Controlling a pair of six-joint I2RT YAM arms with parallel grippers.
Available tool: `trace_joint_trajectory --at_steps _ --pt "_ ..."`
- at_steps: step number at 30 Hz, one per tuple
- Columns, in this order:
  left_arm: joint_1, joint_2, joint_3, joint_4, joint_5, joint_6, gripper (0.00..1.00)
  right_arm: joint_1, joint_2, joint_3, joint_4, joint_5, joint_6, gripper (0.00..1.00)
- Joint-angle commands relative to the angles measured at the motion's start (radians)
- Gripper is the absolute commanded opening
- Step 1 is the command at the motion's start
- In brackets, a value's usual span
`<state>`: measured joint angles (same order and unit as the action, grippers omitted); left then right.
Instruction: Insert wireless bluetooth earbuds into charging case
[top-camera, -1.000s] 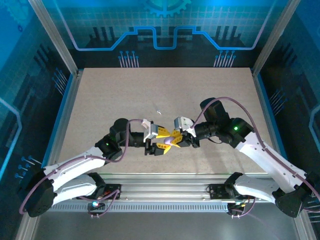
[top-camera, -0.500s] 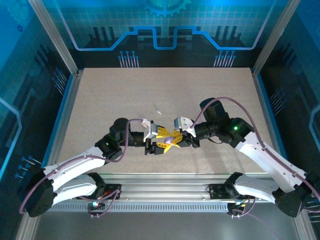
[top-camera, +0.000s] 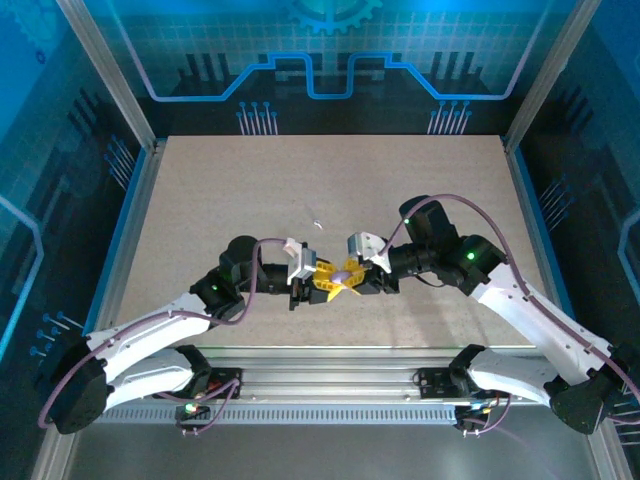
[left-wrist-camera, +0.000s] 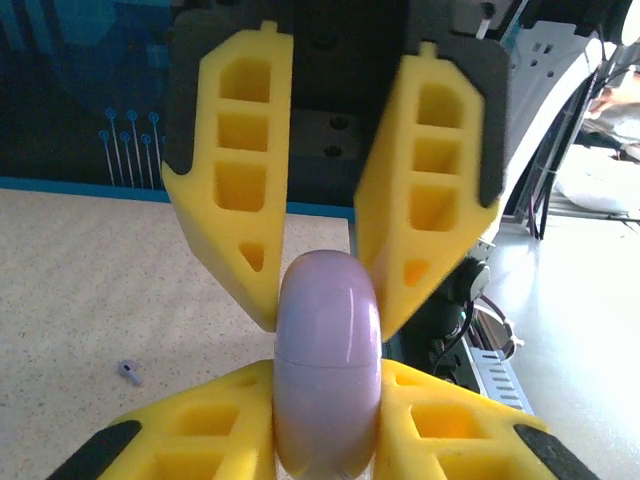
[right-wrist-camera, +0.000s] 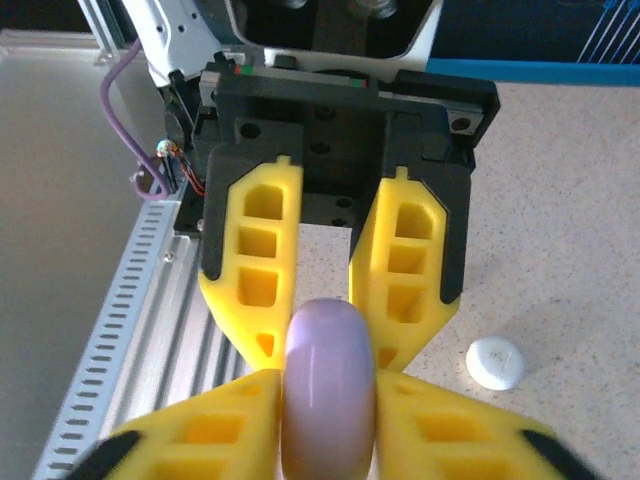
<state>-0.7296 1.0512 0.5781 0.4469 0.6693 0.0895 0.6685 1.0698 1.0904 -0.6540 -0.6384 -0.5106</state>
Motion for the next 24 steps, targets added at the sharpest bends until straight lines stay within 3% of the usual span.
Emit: trace_joint_trajectory --at_steps 1,6,24 --pt "-0.003 -0.027 0.036 -0.033 -0.041 0.024 0.24 0.002 -0.059 0.014 -0.013 0.041 0.028 0.40" --pt "-0.002 -0.031 0.038 -0.034 -0.040 0.038 0.23 -0.002 -0.151 -0.051 0.038 0.108 0.065 0.55" --pt "-0.003 -0.029 0.031 -0.002 -0.025 0.027 0.23 0.035 -0.048 -0.048 0.117 0.113 0.086 0.56"
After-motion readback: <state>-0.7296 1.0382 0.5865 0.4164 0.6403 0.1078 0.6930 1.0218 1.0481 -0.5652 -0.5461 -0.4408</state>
